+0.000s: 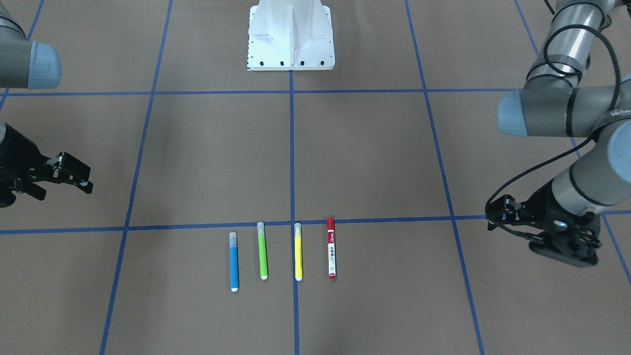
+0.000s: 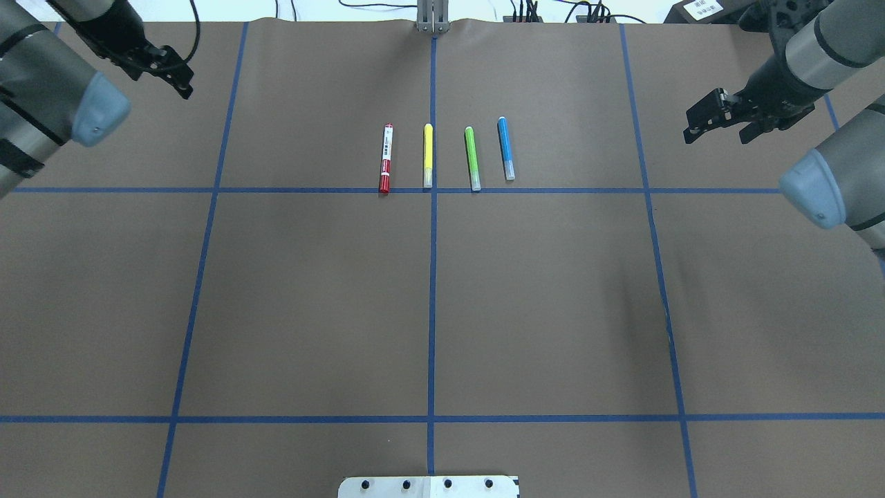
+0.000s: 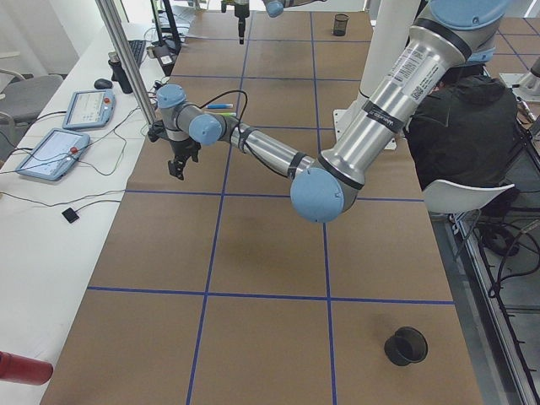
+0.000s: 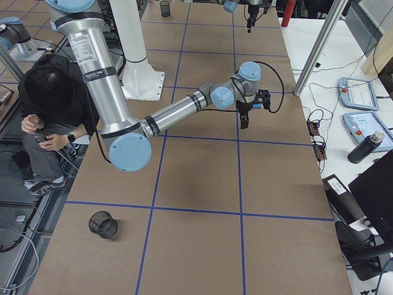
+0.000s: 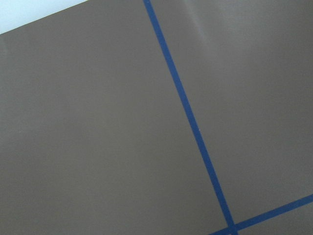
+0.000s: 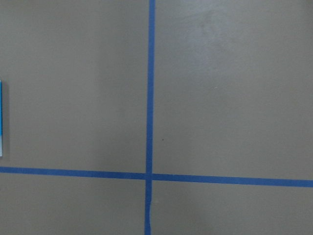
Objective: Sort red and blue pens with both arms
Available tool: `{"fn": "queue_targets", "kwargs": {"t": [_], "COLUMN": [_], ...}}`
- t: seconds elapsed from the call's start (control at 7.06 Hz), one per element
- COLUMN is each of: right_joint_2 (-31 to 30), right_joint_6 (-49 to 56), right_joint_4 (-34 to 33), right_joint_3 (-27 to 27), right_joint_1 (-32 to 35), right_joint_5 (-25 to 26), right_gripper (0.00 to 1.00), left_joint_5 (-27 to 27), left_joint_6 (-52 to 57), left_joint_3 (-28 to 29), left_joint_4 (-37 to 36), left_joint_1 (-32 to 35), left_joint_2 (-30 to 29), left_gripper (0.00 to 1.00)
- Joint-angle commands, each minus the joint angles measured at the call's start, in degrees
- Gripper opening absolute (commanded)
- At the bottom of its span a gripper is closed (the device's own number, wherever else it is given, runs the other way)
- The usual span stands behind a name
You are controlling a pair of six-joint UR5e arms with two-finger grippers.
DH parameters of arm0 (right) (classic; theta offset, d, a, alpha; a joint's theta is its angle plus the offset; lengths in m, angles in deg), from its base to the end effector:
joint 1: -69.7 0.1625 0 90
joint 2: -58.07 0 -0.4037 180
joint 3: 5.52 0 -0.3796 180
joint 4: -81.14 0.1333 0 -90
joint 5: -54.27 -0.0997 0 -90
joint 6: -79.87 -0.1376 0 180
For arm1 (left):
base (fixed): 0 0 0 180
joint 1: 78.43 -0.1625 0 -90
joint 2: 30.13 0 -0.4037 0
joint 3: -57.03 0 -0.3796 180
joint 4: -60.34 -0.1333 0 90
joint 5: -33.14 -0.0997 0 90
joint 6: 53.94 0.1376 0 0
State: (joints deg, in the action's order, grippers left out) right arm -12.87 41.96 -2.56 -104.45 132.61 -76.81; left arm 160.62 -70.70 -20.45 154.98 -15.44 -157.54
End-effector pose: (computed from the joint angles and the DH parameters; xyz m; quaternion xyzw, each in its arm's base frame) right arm -0.2386 -0.5607 0.3954 0.0527 -0.4311 -0.0186 0.9006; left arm 0.2874 -0.6730 0.3693 0.1082 0.3782 0.1634 0.9047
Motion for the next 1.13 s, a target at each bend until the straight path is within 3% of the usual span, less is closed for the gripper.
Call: {"fn": "queue_targets", "kwargs": {"t": [0.0, 0.28, 0.42, 0.57, 0.71, 0.99], "right_joint_2": [0.6, 3.3, 3.3, 3.6, 4.0, 4.4], "right_joint_6": [-0.2, -1.9, -1.4, -1.8, -1.9, -1.9], "right_joint_4": [1.2, 0.9, 1.1, 1.1, 1.1, 1.0], "right_joint_3": [0.1, 1.1, 1.9, 2.1, 2.7, 3.5], "right_joint_1": [-3.2, -5.4, -5.7, -6.3, -6.3, -6.3], "right_joint_5": [0.1, 0.4, 0.4, 0.4, 0.4, 0.4], "right_gripper": [1.0, 1.0, 1.0, 1.0, 1.0, 1.0], "left_joint_5": [-0.1, -0.5, -1.2, -5.7, -6.2, -6.5], "left_joint_6": [-14.9, -19.4, -20.2, -27.7, -30.1, -34.2], "left_joint_3": [7.9, 12.7, 16.9, 19.9, 20.0, 20.3], "left_joint_4": [0.7, 1.1, 4.6, 10.2, 10.7, 10.7], "left_joint_1": [-6.3, -9.8, -11.9, -15.2, -16.6, -18.5], "left_joint_2": [-10.9, -17.1, -19.9, -20.8, -20.8, -20.8], "left_gripper": [1.0, 1.0, 1.0, 0.99, 0.98, 0.83]}}
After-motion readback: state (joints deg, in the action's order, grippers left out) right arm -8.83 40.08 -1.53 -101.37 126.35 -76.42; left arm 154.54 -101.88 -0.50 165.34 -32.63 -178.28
